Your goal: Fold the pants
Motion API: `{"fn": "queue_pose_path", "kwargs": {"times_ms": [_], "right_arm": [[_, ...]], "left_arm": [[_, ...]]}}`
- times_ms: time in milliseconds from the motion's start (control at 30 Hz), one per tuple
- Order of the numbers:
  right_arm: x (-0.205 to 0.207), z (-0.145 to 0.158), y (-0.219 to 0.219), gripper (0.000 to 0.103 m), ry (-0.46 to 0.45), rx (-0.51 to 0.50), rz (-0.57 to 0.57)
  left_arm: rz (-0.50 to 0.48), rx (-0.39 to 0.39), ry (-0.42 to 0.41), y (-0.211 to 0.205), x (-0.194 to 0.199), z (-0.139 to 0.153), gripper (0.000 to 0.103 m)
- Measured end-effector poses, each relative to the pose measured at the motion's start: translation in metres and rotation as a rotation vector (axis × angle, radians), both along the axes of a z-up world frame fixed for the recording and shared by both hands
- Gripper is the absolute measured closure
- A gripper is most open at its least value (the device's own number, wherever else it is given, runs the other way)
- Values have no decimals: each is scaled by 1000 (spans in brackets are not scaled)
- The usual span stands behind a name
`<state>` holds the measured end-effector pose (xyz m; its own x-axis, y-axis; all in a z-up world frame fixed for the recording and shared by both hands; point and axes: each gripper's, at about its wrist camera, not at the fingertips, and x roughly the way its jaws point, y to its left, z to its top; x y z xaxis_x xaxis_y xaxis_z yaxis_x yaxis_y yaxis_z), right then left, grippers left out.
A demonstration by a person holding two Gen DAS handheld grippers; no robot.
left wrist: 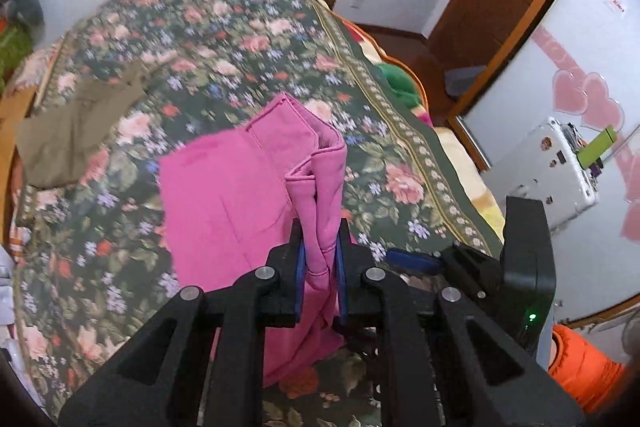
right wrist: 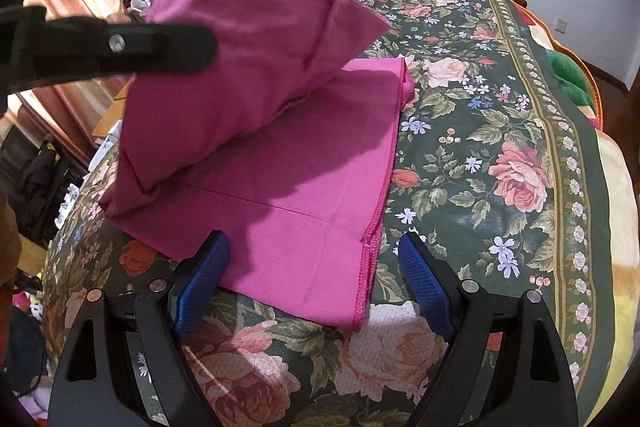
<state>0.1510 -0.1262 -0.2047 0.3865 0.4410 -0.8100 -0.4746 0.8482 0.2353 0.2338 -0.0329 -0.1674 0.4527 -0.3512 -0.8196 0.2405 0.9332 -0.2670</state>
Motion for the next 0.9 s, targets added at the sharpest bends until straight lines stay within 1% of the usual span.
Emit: {"fn": "queue_pose_path", "kwargs": {"times_ms": [100,167,233,267,333,433,500,533,667,733,800,900], "right_arm": [[0,1,0,19,-2,-1,-1],[-2,1,-1,19,-2,0,-3],[-2,2,-2,19,-1,3,-5],[-2,2,-2,19,-1,5,-6],[-3,3,-4,19,0,7,-9],[-3,3,-5,19,3,11,-12],[-4,4,-6,19,2,10,-15],[-4,5,-6,19,-3,9,-16],[-8,9,-6,19,-23,10,-16],[-9,10,-9,19,-25,21,-22],[-8,11,-13,19,-25,31,-33],[-5,11,-19,19,-21,42,-53]], "left_arm": [[-20,-21,60,-2,3,-8,86],[-28,-17,76,-5,2,-12,80],[-44,-15,80,-6,-1,-13,69],[-54,-10,77,-7,-3,-13,66],[-66,21,50,-9,-9,-10,53],[-68,81,4,-8,-15,-4,49],[-51,106,-14,-2,-15,-1,48],[-42,113,-21,1,-13,0,44],[18,201,-68,17,-1,4,33],[52,224,-83,27,8,5,20],[93,229,-88,42,21,5,16],[133,232,-56,58,43,0,15]]}}
